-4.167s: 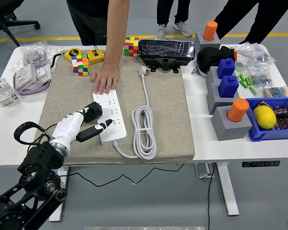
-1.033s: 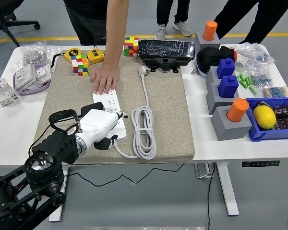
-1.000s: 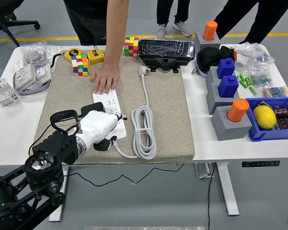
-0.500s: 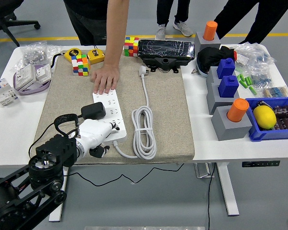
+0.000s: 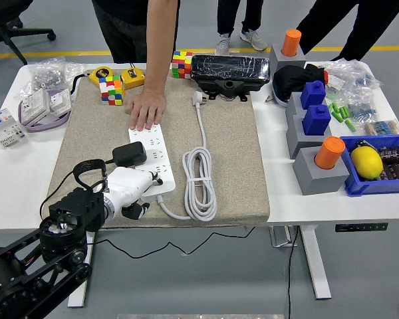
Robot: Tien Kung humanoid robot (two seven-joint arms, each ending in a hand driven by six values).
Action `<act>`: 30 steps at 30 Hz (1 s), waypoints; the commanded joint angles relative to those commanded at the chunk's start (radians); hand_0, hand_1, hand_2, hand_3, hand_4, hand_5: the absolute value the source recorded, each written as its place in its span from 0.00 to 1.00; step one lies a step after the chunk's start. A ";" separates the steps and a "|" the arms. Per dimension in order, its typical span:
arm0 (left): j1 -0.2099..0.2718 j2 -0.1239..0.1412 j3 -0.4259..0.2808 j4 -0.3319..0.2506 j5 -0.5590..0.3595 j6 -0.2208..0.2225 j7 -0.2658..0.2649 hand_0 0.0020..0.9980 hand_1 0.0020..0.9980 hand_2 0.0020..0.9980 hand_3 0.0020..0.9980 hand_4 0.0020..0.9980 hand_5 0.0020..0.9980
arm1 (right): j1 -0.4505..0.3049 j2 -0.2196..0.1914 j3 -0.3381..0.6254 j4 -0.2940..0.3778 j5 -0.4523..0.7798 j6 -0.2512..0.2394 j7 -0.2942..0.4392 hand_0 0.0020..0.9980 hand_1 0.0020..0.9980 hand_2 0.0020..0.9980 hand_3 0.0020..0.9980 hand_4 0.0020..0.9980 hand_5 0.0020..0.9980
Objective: Pick up the plug,place it near the board,insert it into the board,press the button
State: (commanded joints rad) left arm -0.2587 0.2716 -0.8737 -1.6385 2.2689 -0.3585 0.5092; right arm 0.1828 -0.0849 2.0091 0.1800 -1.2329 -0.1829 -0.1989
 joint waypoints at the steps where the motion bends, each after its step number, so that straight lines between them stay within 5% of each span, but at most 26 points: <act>1: -0.001 0.000 -0.001 0.000 0.000 0.001 0.000 0.19 0.00 0.11 0.80 0.59 0.00 | 0.000 0.000 0.000 0.000 0.000 0.000 0.000 0.79 0.70 0.71 0.76 1.00 1.00; 30: 0.001 -0.004 -0.004 0.031 0.000 0.017 -0.008 0.19 0.00 0.10 0.77 0.57 0.00 | 0.003 -0.002 -0.003 0.000 0.007 0.002 0.002 0.79 0.69 0.71 0.76 1.00 1.00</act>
State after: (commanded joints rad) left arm -0.2580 0.2675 -0.8773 -1.6079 2.2689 -0.3418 0.5009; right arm 0.1859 -0.0870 2.0063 0.1800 -1.2263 -0.1808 -0.1971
